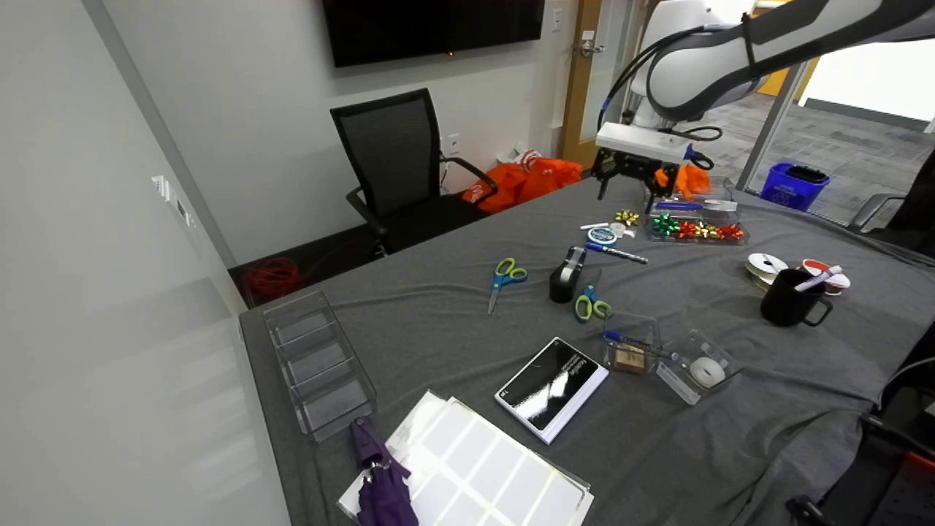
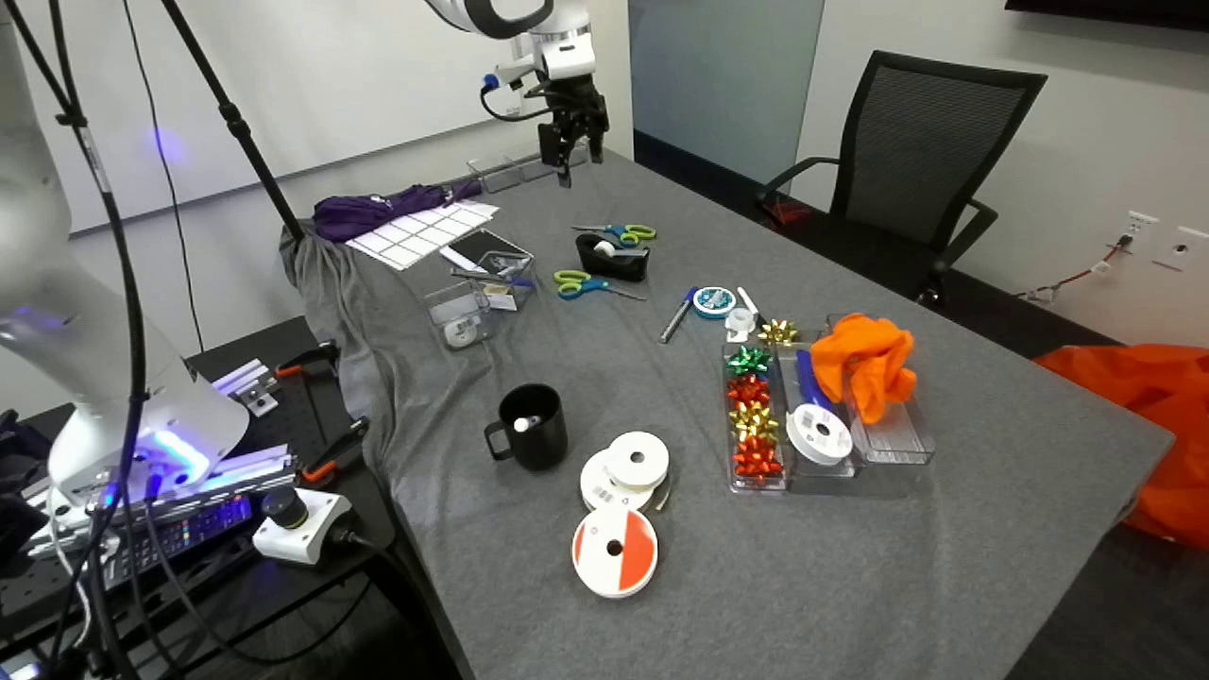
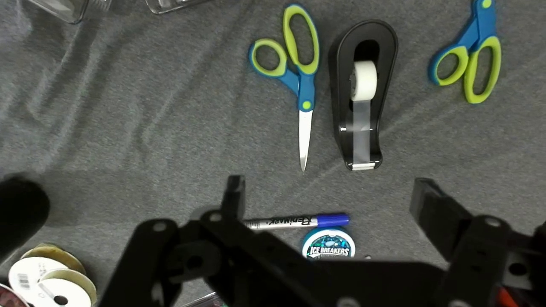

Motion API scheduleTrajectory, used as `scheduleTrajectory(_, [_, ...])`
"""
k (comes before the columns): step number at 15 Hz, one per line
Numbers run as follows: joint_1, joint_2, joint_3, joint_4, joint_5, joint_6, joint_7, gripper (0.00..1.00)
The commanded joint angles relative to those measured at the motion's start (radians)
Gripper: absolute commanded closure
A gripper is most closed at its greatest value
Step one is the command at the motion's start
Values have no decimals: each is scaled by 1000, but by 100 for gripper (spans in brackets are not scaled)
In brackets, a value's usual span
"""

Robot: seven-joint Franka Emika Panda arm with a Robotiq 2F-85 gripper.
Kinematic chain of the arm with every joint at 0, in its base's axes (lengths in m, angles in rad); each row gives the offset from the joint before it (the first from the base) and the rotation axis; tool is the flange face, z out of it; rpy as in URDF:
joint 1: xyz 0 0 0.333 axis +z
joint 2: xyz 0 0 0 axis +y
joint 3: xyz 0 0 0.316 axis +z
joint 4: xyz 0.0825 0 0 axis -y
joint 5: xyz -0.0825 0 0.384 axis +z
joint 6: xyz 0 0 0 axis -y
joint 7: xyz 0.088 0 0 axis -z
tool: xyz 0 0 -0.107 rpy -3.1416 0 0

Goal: Bring the black object closer to the mug

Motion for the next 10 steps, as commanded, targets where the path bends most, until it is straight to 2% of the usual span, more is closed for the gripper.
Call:
scheduleTrajectory(1, [49, 40, -36, 36, -18, -4, 92, 0])
scheduleTrajectory(7, [128, 242, -67, 236, -64, -25, 388, 0])
scheduleTrajectory(10, [144, 359, -71, 352, -101, -34, 393, 0])
